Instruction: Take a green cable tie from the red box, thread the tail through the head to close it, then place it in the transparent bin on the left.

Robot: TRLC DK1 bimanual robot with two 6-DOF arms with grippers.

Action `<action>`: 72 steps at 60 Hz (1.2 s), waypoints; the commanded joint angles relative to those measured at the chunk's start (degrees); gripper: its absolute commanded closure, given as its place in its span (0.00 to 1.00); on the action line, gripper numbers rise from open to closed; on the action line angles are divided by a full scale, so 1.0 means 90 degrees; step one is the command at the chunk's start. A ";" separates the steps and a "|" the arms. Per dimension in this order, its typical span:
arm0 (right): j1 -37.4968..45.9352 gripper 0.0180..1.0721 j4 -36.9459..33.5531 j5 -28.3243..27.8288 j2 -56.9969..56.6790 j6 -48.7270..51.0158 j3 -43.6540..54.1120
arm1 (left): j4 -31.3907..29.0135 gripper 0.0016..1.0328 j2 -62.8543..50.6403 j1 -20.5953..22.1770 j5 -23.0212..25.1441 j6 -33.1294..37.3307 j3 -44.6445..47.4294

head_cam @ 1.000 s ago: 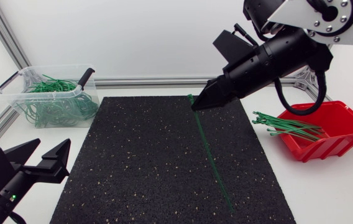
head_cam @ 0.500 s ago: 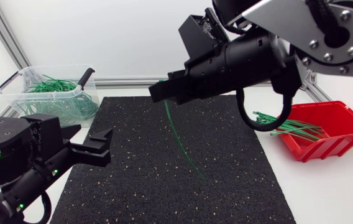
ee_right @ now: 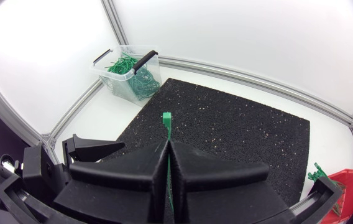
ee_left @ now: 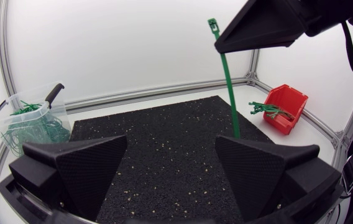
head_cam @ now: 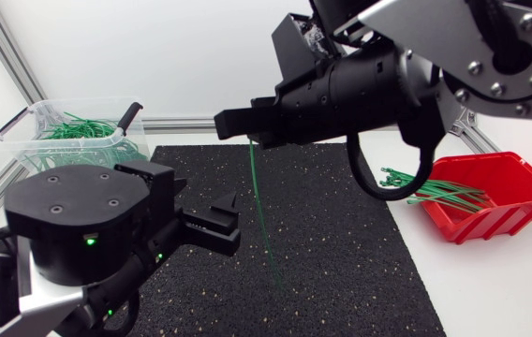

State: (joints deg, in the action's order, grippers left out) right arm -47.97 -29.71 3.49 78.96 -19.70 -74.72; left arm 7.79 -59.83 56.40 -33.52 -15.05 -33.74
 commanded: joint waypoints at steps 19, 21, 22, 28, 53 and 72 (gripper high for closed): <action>-0.0452 0.94 0.0177 0.0286 -0.0160 -0.0242 0.0050 | 0.1712 0.05 -0.0647 0.0530 -0.0270 0.0110 0.0340; -0.0510 0.94 0.0206 0.0374 -0.0199 -0.0233 0.0109 | 0.1830 0.05 -0.0725 0.0510 -0.0299 0.0139 0.0370; -0.0520 0.94 0.0235 0.0394 -0.0218 -0.0233 0.0128 | 0.1888 0.05 -0.0783 0.0491 -0.0329 0.0149 0.0379; -0.0549 0.94 0.0245 0.0404 -0.0316 -0.0242 0.0236 | 0.2142 0.05 -0.1076 0.0374 -0.0416 0.0149 0.0418; -0.0803 0.94 0.0743 0.0999 -0.0472 -0.0203 0.0851 | 0.3050 0.15 -0.1457 0.0276 -0.0973 0.0451 0.0467; -0.1126 0.95 0.0968 0.1790 -0.0472 -0.0213 0.0988 | 0.3353 0.20 -0.1633 0.0491 -0.1422 0.0617 0.0575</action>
State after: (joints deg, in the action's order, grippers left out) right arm -57.36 -21.71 18.59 74.72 -20.62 -67.35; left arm 36.77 -73.30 60.20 -45.28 -10.68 -30.15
